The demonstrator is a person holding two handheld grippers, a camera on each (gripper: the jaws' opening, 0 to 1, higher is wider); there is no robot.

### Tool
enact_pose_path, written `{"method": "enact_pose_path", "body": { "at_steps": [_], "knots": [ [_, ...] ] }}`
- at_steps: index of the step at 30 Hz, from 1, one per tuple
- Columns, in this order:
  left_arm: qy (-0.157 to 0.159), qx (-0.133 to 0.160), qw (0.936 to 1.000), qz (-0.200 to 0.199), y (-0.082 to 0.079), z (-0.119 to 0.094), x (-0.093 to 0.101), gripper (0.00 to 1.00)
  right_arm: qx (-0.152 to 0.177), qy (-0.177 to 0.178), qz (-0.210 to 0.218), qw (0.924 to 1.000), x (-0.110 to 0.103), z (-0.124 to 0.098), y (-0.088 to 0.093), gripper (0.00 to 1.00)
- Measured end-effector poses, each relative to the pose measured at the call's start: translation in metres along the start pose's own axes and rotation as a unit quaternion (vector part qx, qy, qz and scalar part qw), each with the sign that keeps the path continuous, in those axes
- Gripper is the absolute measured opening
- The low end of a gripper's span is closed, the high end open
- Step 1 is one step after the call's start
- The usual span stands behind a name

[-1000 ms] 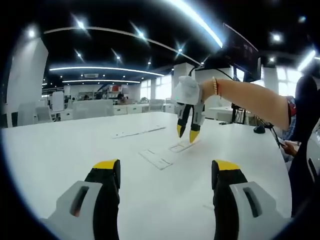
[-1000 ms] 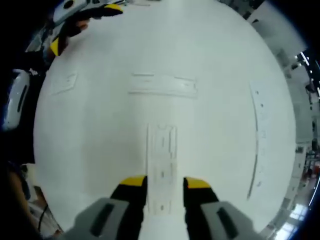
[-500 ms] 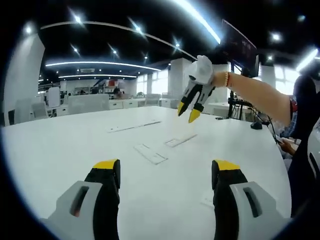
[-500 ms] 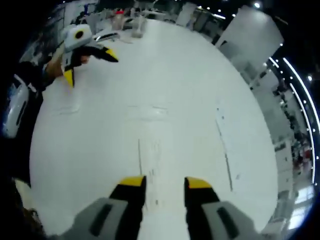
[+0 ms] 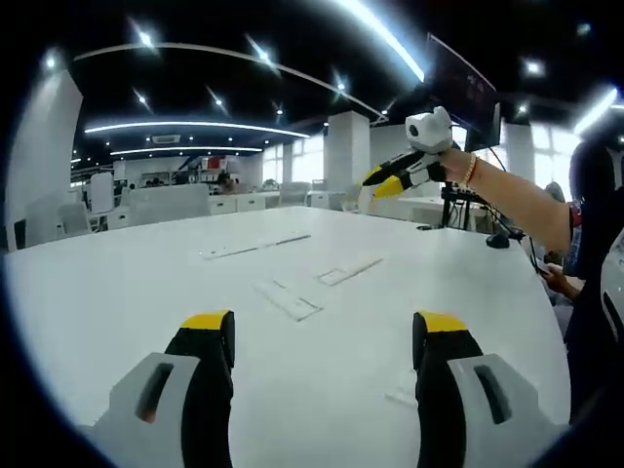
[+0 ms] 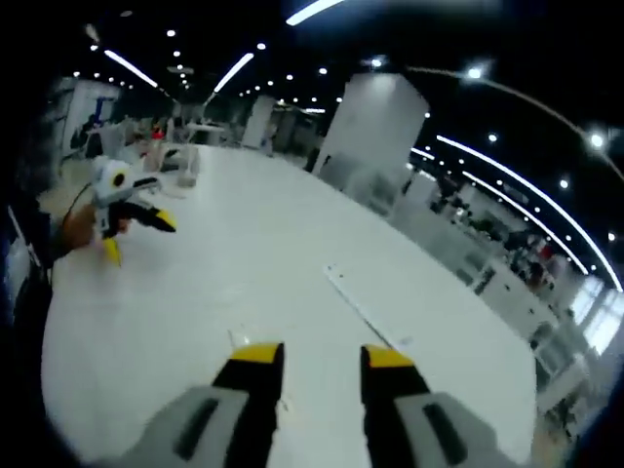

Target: Locate the socket holder cover, grip the socket holder cover, clip it into the socket holder slot.

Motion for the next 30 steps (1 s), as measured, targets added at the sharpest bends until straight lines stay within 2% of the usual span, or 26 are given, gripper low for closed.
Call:
{"method": "enact_pose_path", "body": {
  "at_steps": [2, 6, 10, 14, 16, 18, 22, 25, 27, 30],
  "knots": [
    [0.000, 0.001, 1.0000, 0.000, -0.001, 0.001, -0.001, 0.74, 0.013, 0.026, 0.034, 0.9990, 0.003, -0.002, 0.011, 0.32],
    [0.000, 0.005, 1.0000, 0.002, -0.004, 0.000, -0.002, 0.74, 0.013, 0.056, 0.095, 0.9938, 0.000, 0.006, 0.041, 0.29],
    [-0.002, 0.007, 1.0000, 0.001, -0.005, 0.000, -0.005, 0.74, 0.024, 0.059, 0.119, 0.9908, -0.008, 0.015, 0.062, 0.27],
    [-0.005, 0.003, 1.0000, -0.003, -0.004, 0.001, -0.007, 0.74, 0.037, 0.061, 0.114, 0.9909, -0.015, 0.020, 0.070, 0.25],
    [-0.005, 0.001, 1.0000, -0.003, -0.003, 0.002, -0.007, 0.74, 0.058, 0.069, 0.112, 0.9896, -0.014, 0.021, 0.070, 0.25],
    [-0.005, 0.000, 1.0000, -0.003, -0.002, 0.002, -0.007, 0.74, 0.087, 0.069, 0.140, 0.9839, -0.016, 0.023, 0.072, 0.23],
    [-0.002, -0.001, 1.0000, -0.002, -0.001, 0.002, -0.006, 0.74, 0.081, 0.073, 0.137, 0.9845, -0.019, 0.022, 0.085, 0.18],
    [-0.001, -0.001, 1.0000, 0.000, 0.000, 0.001, -0.004, 0.74, 0.053, 0.074, 0.135, 0.9867, -0.022, 0.024, 0.100, 0.12],
    [-0.003, 0.000, 1.0000, 0.001, 0.001, 0.000, -0.003, 0.74, 0.050, 0.076, 0.140, 0.9860, -0.022, 0.025, 0.103, 0.05],
    [-0.005, 0.000, 1.0000, -0.001, 0.002, -0.001, -0.004, 0.74, 0.045, 0.079, 0.145, 0.9852, -0.024, 0.025, 0.106, 0.04]
  ]
}}
Point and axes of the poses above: the point that each gripper's makers call its tool centre point, and the gripper's own axes: z roughly forward along the fingers, x roughly to its right, y roughly out of its underside, the point moved 5 cm from there along -z, roughly backward along the fingers
